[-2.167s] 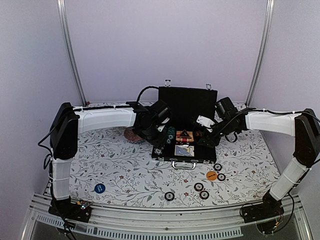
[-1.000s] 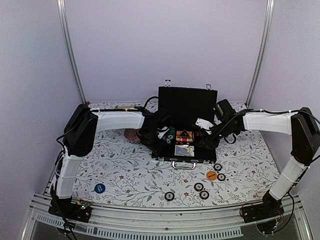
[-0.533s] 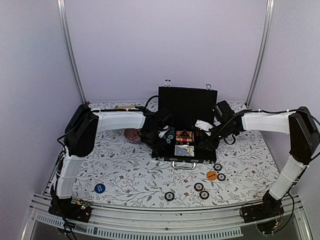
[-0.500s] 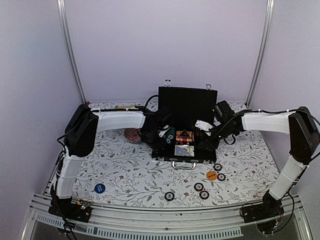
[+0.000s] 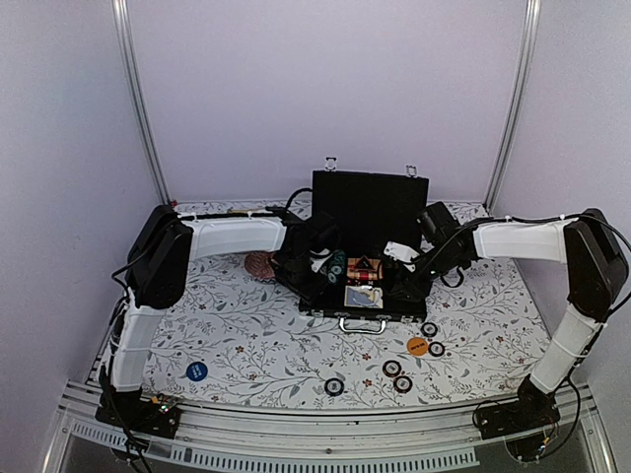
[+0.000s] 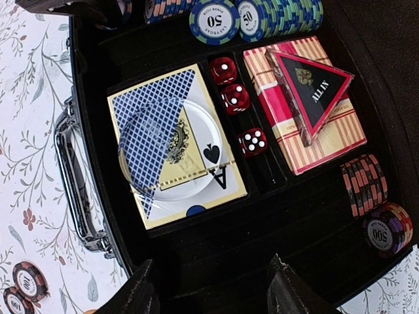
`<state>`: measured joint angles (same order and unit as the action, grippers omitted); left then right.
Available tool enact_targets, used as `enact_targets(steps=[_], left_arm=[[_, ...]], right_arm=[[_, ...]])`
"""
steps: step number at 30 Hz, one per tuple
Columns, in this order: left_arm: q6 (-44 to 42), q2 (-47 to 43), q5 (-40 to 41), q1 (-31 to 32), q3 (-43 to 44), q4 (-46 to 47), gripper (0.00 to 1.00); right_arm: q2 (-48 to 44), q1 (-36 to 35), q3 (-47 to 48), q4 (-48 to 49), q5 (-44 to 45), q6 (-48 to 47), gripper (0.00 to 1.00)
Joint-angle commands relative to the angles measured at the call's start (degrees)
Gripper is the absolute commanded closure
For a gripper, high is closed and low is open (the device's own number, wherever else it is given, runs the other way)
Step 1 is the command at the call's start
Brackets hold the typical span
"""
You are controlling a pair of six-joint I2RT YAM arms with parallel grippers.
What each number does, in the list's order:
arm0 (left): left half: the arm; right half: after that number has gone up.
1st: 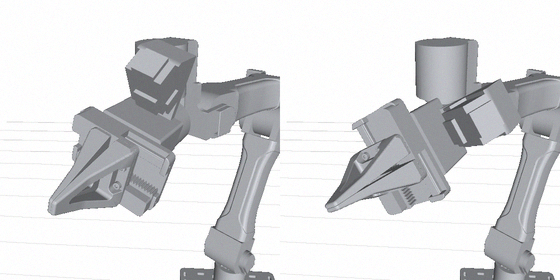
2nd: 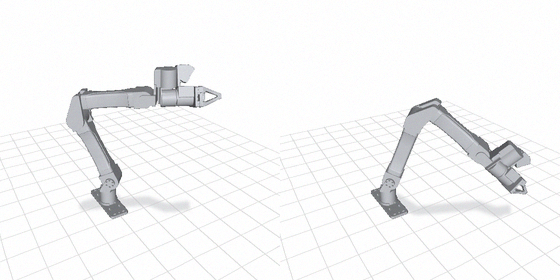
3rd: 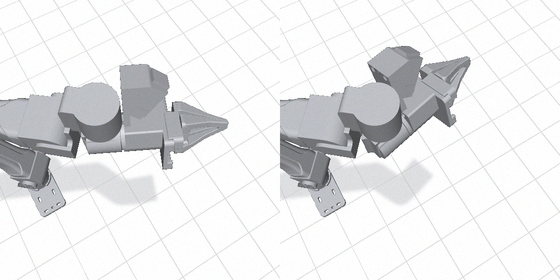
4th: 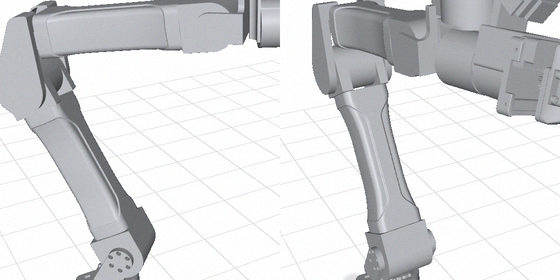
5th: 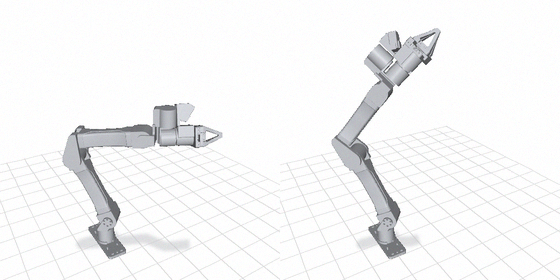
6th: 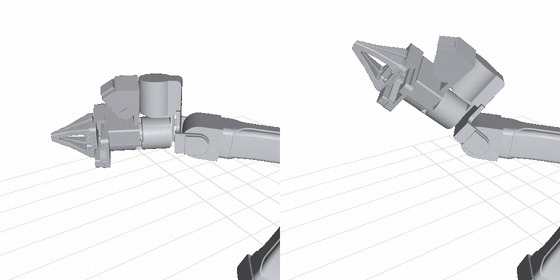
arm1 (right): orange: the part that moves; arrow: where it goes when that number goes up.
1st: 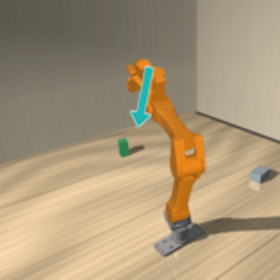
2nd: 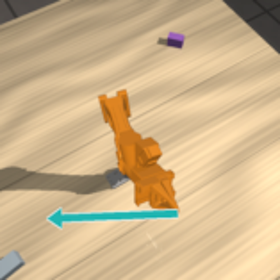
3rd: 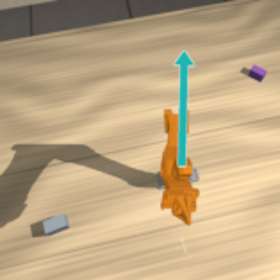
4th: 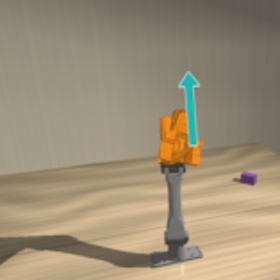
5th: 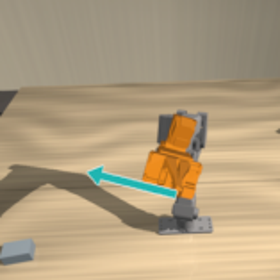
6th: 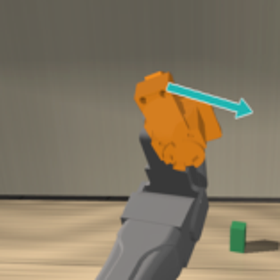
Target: Pack up texas hold em set
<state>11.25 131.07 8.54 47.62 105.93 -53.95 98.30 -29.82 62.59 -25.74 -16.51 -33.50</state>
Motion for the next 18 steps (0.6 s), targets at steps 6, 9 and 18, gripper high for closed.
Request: enact_targets(steps=[6,9,18], left_arm=[[-0.07,5.12,11.60,-0.34,3.37,-6.56,0.38],[-1.87,6.13,15.85,-0.08,3.72,-3.07,0.38],[-2.34,1.72,12.07,0.23,2.98,4.21,0.38]], right_arm=[[1.12,0.20,0.77,-1.22,-1.23,-0.52,0.43],[1.36,0.20,0.83,-1.25,-1.33,-0.52,0.43],[1.53,0.19,0.83,-1.42,-1.21,-0.43,0.43]])
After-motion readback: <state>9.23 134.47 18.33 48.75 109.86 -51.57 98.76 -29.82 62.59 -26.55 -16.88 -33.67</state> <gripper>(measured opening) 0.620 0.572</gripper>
